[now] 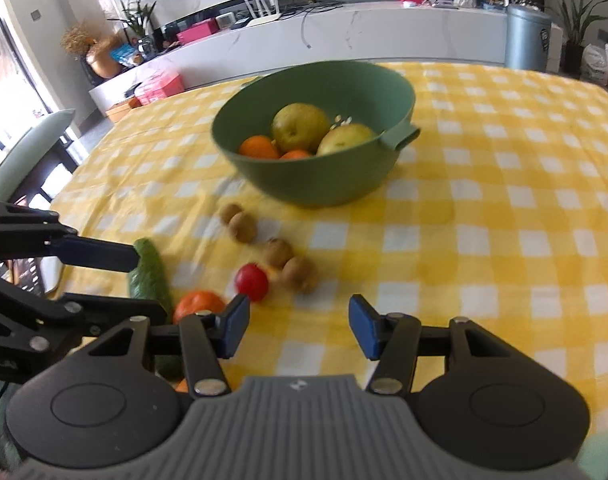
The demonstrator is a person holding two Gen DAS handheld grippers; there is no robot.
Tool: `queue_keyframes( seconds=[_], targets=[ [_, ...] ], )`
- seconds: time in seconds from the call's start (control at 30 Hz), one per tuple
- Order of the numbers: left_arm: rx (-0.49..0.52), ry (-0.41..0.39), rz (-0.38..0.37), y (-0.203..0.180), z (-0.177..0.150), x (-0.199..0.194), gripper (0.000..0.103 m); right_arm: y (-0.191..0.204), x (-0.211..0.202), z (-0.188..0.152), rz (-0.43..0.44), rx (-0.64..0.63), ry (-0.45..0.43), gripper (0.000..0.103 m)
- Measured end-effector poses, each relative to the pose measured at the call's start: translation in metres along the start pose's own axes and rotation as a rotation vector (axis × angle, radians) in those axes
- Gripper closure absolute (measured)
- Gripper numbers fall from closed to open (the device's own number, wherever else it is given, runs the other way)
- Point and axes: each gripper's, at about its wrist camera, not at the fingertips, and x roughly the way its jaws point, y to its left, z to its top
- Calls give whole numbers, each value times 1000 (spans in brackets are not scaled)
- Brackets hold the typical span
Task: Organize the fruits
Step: 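Withdraw both tools and reach toward the two loose oranges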
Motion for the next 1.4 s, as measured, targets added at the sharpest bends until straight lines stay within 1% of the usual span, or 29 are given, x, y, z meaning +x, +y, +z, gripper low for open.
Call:
queue_keyframes(
  seconds=[0.1, 0.2, 0.3, 0.47, 0.67, 0.83, 0.93, 1.1, 1.2, 1.4],
  targets=[
    [19, 23, 6, -8, -9, -2, 38, 3, -2, -12, 38, 2, 25, 55],
    [12, 40, 31, -11, -17, -3, 42, 7, -4, -21, 90, 3, 45, 56],
    [21, 55, 40, -14, -22, -4, 42, 12, -3, -28, 130, -7, 60, 56],
    [44, 54, 72, -20, -24, -10, 42, 17, 5, -34, 177, -14, 107, 56],
    [0, 54, 112, -12, -26, -11, 42, 26, 15, -36, 214, -65, 154, 56],
    [-1, 57, 109, -11, -26, -10, 42, 33, 24, -40, 198, -105, 191, 56],
    [-3, 58, 111, -11, -26, -9, 42, 32, 27, -40, 201, -107, 206, 59],
    [-1, 69, 118, -10, -25, -2, 42, 32, 28, -39, 198, -111, 204, 60],
    [36, 83, 142, -12, -20, 6, 42, 27, 23, -37, 164, -98, 172, 61],
    [81, 110, 133, -11, -7, 26, 42, 7, 10, -22, 20, -53, 60, 61]
  ],
)
